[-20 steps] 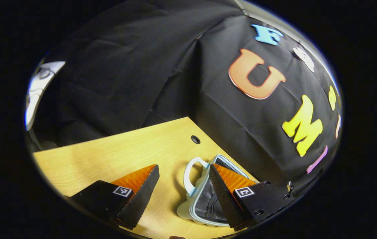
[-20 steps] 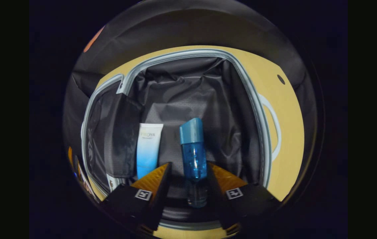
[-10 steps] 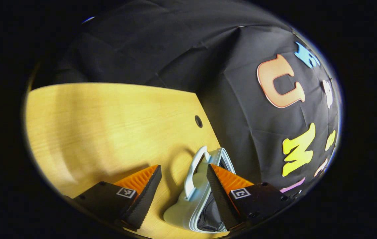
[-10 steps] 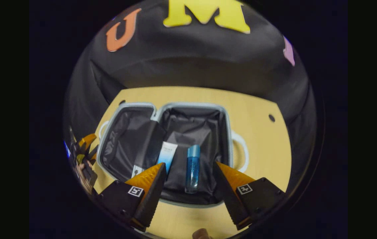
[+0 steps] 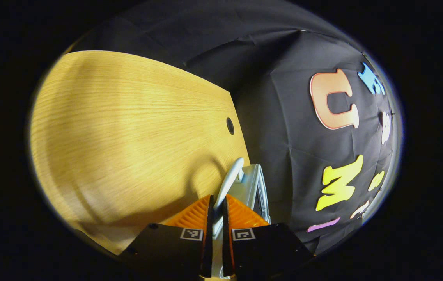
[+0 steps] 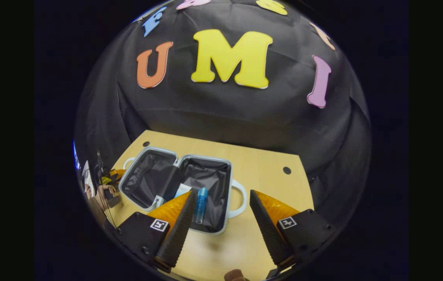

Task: First open the suitcase, pack the skin care products into it, and then close the suitcase.

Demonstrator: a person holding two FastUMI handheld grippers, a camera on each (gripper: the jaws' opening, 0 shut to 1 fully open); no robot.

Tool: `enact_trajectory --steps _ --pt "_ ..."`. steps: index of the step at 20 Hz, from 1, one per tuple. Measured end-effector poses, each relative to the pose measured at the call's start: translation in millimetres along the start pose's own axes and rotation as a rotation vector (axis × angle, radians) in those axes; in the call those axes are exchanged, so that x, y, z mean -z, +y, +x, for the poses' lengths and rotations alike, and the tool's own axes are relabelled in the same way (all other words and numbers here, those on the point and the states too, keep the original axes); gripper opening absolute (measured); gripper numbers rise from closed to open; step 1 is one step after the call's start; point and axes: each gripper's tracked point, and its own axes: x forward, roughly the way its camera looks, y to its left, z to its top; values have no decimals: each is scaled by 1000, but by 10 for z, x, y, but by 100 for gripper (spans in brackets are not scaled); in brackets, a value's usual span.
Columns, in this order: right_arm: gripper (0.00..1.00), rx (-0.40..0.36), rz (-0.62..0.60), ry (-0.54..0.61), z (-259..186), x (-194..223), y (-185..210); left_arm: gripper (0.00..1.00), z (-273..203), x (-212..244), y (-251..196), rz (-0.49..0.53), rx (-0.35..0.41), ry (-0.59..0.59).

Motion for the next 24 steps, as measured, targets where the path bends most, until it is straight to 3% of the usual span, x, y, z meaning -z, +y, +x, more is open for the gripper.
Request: enact_trajectory --steps 4,9,14,18,24 --pt "83 44 -27 -79 -258 -111 -208 6 -28 -12 -176 150 -47 -13" --pt "81 26 -28 -153 -578 -205 -373 3 -172 -128 -858 394 -60 -115" --pt "81 48 51 -247 -961 -355 -776 3 -326 -43 -1592 639 -101 -211" --pt "81 85 97 -298 -1175 -378 -1219 3 -478 341 -2128 880 -155 -295" --pt "81 92 92 -346 -1288 -410 -1648 3 -647 1076 -2673 993 -200 -409"
